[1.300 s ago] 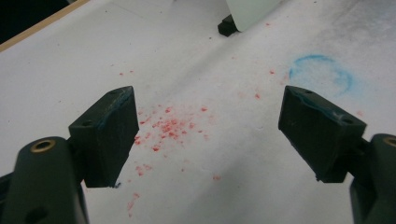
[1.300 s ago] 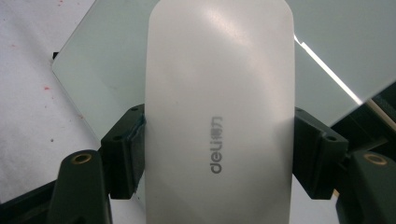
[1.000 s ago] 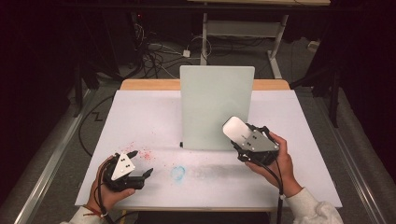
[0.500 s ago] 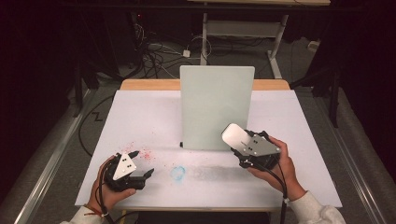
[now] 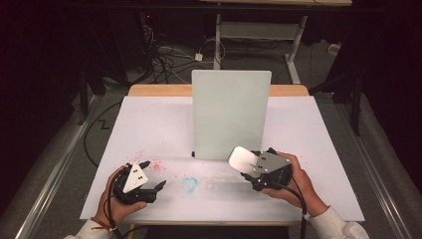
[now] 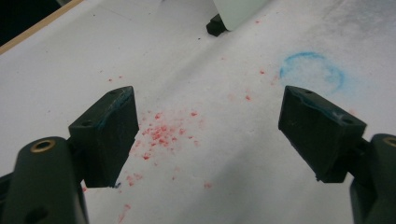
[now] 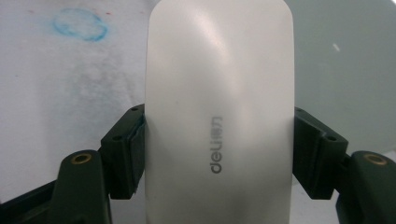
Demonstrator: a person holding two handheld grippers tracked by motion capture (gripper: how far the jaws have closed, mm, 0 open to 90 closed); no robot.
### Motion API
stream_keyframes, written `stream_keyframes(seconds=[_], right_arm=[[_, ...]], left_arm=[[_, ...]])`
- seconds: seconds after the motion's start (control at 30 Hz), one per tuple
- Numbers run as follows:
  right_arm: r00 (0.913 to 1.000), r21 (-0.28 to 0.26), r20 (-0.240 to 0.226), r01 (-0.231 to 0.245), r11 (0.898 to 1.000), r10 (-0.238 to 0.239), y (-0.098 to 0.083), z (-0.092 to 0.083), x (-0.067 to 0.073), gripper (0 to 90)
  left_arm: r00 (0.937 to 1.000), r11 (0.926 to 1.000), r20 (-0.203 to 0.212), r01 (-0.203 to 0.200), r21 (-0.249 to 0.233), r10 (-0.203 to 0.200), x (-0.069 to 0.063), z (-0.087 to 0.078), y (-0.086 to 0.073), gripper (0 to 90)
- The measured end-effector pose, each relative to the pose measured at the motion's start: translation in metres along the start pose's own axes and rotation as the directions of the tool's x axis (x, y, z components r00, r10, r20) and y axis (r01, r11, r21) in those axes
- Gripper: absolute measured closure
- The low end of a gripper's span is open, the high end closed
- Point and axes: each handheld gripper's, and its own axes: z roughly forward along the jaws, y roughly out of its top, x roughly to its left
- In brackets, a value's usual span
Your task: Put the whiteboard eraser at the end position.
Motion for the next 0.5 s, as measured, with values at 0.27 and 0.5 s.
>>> stream_keyframes(seconds=[0.27, 0.5], right_arm=[[0.9922, 0.038, -0.116, 0.052, 0.998, -0.047, 0.003, 0.013, 0.005, 30.6], [0.9714, 0.073, -0.223, 0.1, 0.992, -0.081, 0.008, 0.022, 0.009, 30.6]], left_arm=[[1.0, 1.0, 0.005, 0.0, 0.007, -0.001, 0.0, 0.001, 0.0, 19.1], [1.0, 1.0, 0.008, 0.0, 0.009, 0.0, 0.0, 0.001, 0.0, 19.1]])
